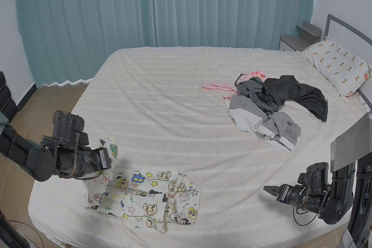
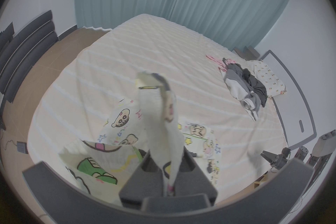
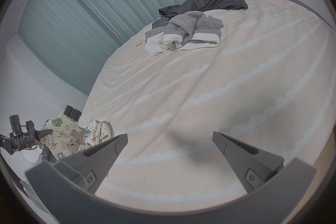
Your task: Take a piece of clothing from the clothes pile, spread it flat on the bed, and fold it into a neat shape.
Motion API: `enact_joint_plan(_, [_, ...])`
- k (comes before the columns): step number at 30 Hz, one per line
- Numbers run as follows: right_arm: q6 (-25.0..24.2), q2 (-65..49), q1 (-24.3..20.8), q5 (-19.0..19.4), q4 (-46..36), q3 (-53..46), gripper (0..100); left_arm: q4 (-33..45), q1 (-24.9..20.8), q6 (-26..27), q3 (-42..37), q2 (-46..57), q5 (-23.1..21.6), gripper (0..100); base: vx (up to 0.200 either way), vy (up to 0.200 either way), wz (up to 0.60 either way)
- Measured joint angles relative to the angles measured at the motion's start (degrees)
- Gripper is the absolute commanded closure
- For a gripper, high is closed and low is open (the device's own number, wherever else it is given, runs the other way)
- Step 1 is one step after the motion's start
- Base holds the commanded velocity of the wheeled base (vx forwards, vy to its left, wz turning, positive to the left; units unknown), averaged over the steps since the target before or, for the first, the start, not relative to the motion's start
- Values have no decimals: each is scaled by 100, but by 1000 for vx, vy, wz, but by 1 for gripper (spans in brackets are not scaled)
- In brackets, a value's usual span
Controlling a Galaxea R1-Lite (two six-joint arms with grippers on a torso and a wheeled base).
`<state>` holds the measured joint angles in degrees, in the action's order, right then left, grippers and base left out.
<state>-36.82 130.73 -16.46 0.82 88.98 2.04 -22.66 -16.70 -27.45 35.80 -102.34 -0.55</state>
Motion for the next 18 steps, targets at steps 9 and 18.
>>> enact_joint_plan(9, [0, 5, -7, 2, 0, 7, 0, -963, -1240, -525, -39, -824, 610, 100, 0, 0, 0])
enact_joint_plan(18, [1, 17, -11, 2, 0, 7, 0, -1091, -1930, -818, 206, -1346, 679, 100, 0, 0, 0])
